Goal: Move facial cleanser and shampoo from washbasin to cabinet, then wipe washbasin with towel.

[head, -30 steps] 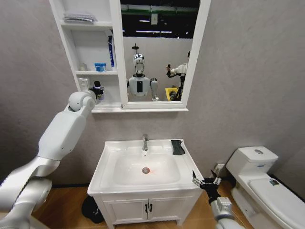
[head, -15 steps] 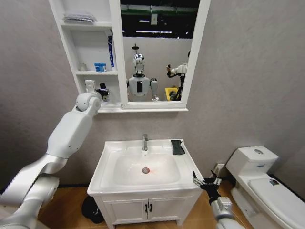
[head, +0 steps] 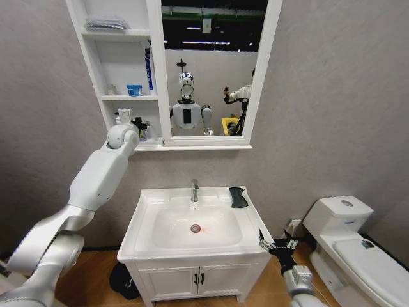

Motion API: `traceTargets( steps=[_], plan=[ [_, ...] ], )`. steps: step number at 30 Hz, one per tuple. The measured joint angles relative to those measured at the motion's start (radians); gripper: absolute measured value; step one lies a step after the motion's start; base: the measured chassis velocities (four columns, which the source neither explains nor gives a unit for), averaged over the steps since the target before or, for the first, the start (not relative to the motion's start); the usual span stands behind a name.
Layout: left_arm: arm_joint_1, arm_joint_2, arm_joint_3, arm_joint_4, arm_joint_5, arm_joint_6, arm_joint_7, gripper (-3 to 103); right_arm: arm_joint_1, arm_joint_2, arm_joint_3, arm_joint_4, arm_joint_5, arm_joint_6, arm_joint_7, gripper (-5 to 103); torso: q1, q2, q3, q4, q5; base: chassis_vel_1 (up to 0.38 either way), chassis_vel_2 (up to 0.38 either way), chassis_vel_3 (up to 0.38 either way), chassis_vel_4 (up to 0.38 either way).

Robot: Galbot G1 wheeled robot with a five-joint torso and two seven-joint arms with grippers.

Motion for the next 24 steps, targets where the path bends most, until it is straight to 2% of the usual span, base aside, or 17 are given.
traceTargets(
  steps=[1,2,4,10,16,18,19,22,23,24],
  plan=[
    [0.006,0.000,-0.003,-0.005,0.000,-0.004,-0.001,90,-0.001,-0.001,0.001,0.001,0.001,0.001,0.000,100,0.000,0.000,0.000,0.0000,-0.0004,0.000,0.000,0.000,0.000],
    [0.008,0.001,-0.005,-0.009,0.000,-0.007,-0.002,95,-0.001,-0.001,0.002,0.001,0.002,0.001,0.000,100,0.000,0.000,0.000,0.0000,-0.0003,0.000,0.000,0.000,0.000],
    [0.010,0.003,-0.008,-0.016,-0.001,-0.011,-0.002,98,-0.003,-0.001,0.002,0.001,0.002,0.002,0.000,100,0.000,0.000,0.000,0.0000,0.0000,0.000,0.000,0.000,0.000],
    [0.037,0.025,-0.012,-0.071,-0.022,-0.011,-0.014,100,-0.016,0.010,-0.001,0.016,0.000,0.006,0.001,100,0.000,0.000,0.000,0.0000,-0.0001,0.000,0.000,0.000,0.000],
    [0.102,0.065,-0.037,-0.200,-0.062,-0.019,-0.042,100,-0.030,0.024,-0.008,0.029,-0.013,0.021,0.004,100,0.000,0.000,0.000,-0.0004,0.0003,0.000,0.000,0.000,0.000],
    [0.210,0.106,-0.105,-0.317,-0.069,-0.007,-0.064,100,-0.033,0.032,-0.016,0.047,-0.016,0.021,0.015,100,0.000,0.000,0.000,-0.0005,0.0000,0.000,0.000,0.000,0.000],
    [0.210,0.106,-0.105,-0.317,-0.069,-0.007,-0.064,100,-0.033,0.032,-0.016,0.047,-0.016,0.021,0.015,100,0.000,0.000,0.000,-0.0005,0.0000,0.000,0.000,0.000,0.000],
    [0.447,0.205,-0.220,-0.558,-0.069,-0.029,-0.086,100,-0.038,0.039,-0.019,0.078,-0.018,0.017,0.017,100,0.000,0.000,0.000,0.0002,-0.0009,0.000,0.000,0.000,0.000],
    [0.447,0.205,-0.220,-0.558,-0.069,-0.029,-0.086,100,-0.038,0.039,-0.019,0.078,-0.018,0.017,0.017,100,0.000,0.000,0.000,0.0002,-0.0009,0.000,0.000,0.000,0.000],
    [0.545,0.237,-0.260,-0.653,-0.064,-0.049,-0.104,100,-0.038,0.040,-0.019,0.086,-0.014,0.017,0.012,100,0.000,0.000,0.000,0.0000,0.0003,0.000,0.000,0.000,0.000]
  ],
)
